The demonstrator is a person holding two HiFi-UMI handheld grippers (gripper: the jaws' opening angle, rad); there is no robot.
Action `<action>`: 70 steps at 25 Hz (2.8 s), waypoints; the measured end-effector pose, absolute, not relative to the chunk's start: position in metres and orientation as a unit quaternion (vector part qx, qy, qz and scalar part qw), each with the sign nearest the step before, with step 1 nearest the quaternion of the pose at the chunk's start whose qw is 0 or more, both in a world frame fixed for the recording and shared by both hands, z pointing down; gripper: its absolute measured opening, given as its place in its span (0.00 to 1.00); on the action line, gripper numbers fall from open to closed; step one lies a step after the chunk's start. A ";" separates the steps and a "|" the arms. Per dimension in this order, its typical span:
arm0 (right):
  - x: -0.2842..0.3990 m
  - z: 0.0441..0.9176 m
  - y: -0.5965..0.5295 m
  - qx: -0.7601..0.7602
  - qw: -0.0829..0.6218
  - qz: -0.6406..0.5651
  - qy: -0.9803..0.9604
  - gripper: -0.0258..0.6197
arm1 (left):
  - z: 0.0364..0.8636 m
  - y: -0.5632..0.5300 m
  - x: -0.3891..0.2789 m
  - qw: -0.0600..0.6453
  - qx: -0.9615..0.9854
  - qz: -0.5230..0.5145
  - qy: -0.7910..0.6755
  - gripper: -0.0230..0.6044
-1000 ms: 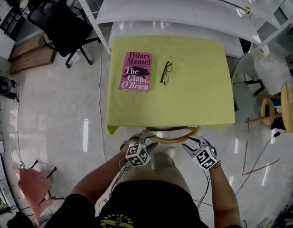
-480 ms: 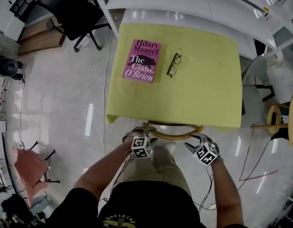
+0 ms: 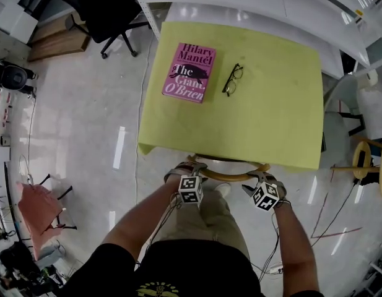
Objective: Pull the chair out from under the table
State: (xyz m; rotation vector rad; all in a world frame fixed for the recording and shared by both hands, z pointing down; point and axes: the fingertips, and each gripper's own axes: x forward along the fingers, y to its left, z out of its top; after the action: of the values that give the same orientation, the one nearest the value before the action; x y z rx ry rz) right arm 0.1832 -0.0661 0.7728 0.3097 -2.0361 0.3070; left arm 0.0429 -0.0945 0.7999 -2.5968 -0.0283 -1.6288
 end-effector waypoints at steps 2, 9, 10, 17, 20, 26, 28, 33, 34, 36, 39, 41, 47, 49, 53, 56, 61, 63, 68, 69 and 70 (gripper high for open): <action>0.183 0.780 -0.065 0.119 0.517 0.120 -0.839 0.32 | 0.806 -0.094 0.043 0.041 -0.846 -0.532 -0.009 0.35; 0.180 0.802 -0.068 0.108 0.540 0.119 -0.826 0.32 | 0.821 -0.099 0.044 0.053 -0.837 -0.545 -0.014 0.37; 0.178 0.805 -0.067 0.103 0.544 0.117 -0.824 0.32 | 0.823 -0.099 0.044 0.054 -0.835 -0.547 -0.016 0.37; 0.170 0.823 -0.069 0.092 0.561 0.109 -0.815 0.33 | 0.827 -0.099 0.046 0.067 -0.827 -0.557 -0.035 0.38; 0.171 0.826 -0.070 0.085 0.568 0.084 -0.814 0.34 | 0.828 -0.099 0.045 0.075 -0.823 -0.562 -0.036 0.38; 0.172 0.830 -0.070 0.089 0.584 0.057 -0.805 0.34 | 0.832 -0.101 0.042 0.096 -0.810 -0.577 -0.030 0.38; 0.171 0.831 -0.070 0.088 0.587 0.063 -0.802 0.34 | 0.833 -0.101 0.041 0.098 -0.808 -0.581 -0.031 0.38; 0.172 0.833 -0.070 0.082 0.596 0.080 -0.795 0.34 | 0.835 -0.099 0.042 0.089 -0.804 -0.586 -0.045 0.38; 0.173 0.833 -0.069 0.084 0.597 0.081 -0.794 0.34 | 0.835 -0.099 0.042 0.088 -0.803 -0.588 -0.049 0.38; 0.172 0.832 -0.067 0.089 0.600 0.085 -0.790 0.34 | 0.834 -0.098 0.041 0.091 -0.801 -0.590 -0.053 0.38; 0.169 0.831 -0.063 0.097 0.603 0.094 -0.786 0.34 | 0.834 -0.097 0.039 0.102 -0.799 -0.589 -0.060 0.38; 0.166 0.830 -0.058 0.107 0.602 0.100 -0.785 0.34 | 0.834 -0.095 0.037 0.110 -0.798 -0.588 -0.071 0.38; 0.153 0.833 -0.036 0.147 0.595 0.130 -0.779 0.34 | 0.835 -0.087 0.028 0.136 -0.789 -0.588 -0.114 0.38; 0.148 0.833 -0.027 0.160 0.592 0.144 -0.776 0.34 | 0.835 -0.084 0.025 0.148 -0.786 -0.588 -0.126 0.38; 0.139 0.832 -0.013 0.181 0.589 0.166 -0.770 0.34 | 0.836 -0.077 0.020 0.163 -0.781 -0.584 -0.151 0.38; 0.133 0.834 -0.005 0.191 0.591 0.173 -0.765 0.34 | 0.837 -0.071 0.015 0.169 -0.780 -0.580 -0.164 0.38; 0.125 0.830 -0.001 0.213 0.596 0.185 -0.751 0.34 | 0.837 -0.071 0.012 0.187 -0.773 -0.578 -0.181 0.38; 0.124 0.832 0.002 0.219 0.596 0.192 -0.748 0.34 | 0.837 -0.071 0.011 0.191 -0.772 -0.577 -0.187 0.38; 0.121 0.831 0.009 0.218 0.586 0.187 -0.758 0.34 | 0.838 -0.064 0.007 0.191 -0.763 -0.587 -0.190 0.37; 0.121 0.831 0.011 0.216 0.583 0.185 -0.761 0.34 | 0.838 -0.063 0.006 0.191 -0.760 -0.592 -0.188 0.37; 0.120 0.831 0.012 0.213 0.579 0.182 -0.765 0.34 | 0.838 -0.062 0.005 0.190 -0.756 -0.598 -0.186 0.37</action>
State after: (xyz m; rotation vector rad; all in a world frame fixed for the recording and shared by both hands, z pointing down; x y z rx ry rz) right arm 0.1204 0.0123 0.8315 0.4989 -1.7895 0.4259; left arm 0.0052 -0.0618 0.8381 -2.1253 -0.5222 -1.6819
